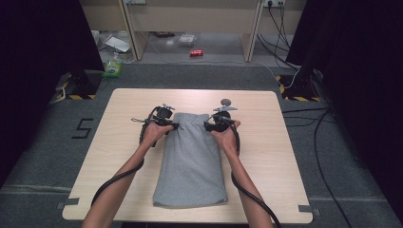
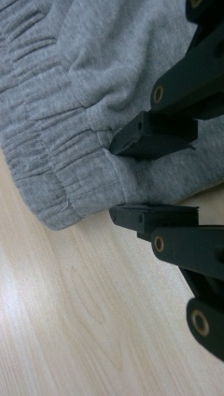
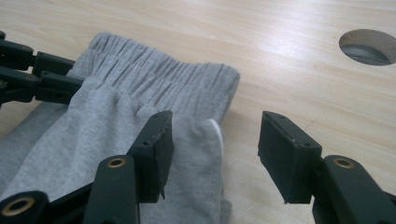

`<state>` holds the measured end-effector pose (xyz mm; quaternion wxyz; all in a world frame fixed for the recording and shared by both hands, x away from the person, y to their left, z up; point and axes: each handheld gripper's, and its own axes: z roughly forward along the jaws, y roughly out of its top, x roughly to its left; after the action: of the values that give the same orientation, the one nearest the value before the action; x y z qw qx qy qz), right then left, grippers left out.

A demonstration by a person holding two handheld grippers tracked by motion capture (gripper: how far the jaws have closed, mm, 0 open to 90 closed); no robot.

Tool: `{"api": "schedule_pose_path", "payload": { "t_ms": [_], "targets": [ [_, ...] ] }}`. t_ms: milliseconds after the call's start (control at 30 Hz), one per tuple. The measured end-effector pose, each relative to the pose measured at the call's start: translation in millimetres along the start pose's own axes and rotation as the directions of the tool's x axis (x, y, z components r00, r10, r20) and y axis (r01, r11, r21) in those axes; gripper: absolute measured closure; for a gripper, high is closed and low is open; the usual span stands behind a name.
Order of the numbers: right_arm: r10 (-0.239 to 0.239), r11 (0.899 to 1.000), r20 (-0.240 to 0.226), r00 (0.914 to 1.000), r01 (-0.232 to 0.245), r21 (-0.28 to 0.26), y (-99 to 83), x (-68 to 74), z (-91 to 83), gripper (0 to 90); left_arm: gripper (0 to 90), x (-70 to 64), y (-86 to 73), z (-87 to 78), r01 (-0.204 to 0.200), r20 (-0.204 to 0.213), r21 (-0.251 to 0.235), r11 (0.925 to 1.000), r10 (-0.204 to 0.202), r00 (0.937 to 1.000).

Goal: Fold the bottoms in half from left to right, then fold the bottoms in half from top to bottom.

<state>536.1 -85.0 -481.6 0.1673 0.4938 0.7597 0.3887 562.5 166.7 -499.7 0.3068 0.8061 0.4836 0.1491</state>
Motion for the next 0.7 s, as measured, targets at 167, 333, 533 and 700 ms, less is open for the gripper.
{"api": "schedule_pose_path", "payload": {
  "t_ms": [167,333,533,700],
  "targets": [
    [0.001,1.000,0.005,1.0000,-0.001,0.011,2.2,-1.5,5.1,43.2,65.6,0.3,0.2,0.0,0.000,0.002,0.001,1.0000,0.000,1.0000],
    [0.014,1.000,0.008,0.9999,-0.015,0.027,1.8,-2.7,12.7,41.9,65.5,0.4,0.3,0.1,-0.001,0.003,0.002,1.0000,0.001,1.0000],
    [0.026,0.999,0.010,0.9996,-0.027,0.045,-0.5,-3.0,20.8,41.8,65.6,0.8,0.8,0.1,-0.003,0.006,0.006,1.0000,0.003,1.0000],
    [0.038,0.999,0.007,0.9992,-0.039,0.035,0.6,-3.3,21.3,41.8,65.5,1.0,0.5,0.1,-0.003,0.006,0.004,1.0000,0.003,1.0000]
  ]
}}
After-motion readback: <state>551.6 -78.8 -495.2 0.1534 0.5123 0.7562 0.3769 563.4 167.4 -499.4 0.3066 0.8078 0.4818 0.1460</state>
